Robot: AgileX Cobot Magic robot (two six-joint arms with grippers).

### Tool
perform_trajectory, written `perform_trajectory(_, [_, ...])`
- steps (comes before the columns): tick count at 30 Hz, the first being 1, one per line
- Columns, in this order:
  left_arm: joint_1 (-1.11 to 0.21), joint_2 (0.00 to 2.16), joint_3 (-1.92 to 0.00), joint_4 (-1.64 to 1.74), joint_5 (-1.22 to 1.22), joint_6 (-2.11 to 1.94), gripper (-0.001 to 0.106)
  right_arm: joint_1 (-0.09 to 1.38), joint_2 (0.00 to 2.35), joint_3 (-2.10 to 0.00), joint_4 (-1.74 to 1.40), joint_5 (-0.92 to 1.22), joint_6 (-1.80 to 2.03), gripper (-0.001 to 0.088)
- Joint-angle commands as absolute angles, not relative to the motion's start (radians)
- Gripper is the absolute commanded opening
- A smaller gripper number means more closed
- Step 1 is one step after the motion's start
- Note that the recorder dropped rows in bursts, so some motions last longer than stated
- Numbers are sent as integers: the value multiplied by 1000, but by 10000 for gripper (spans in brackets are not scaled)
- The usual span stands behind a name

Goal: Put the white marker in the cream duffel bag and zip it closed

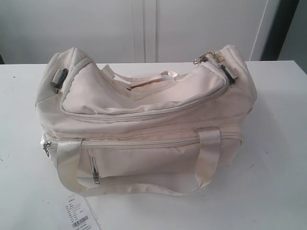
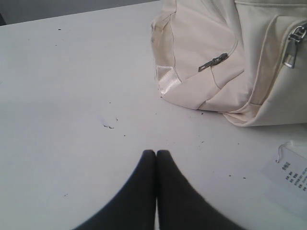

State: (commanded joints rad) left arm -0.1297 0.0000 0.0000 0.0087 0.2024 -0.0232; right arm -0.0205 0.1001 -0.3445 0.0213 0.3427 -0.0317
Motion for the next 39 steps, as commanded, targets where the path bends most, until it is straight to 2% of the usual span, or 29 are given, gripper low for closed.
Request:
perform_trajectory(21, [-130,0,0,9,202,-23,0,-20,0,-61,0,341,0,0])
perform_trajectory(39, [-130,0,0,9,202,-23,0,-20,0,0,6,337,0,0])
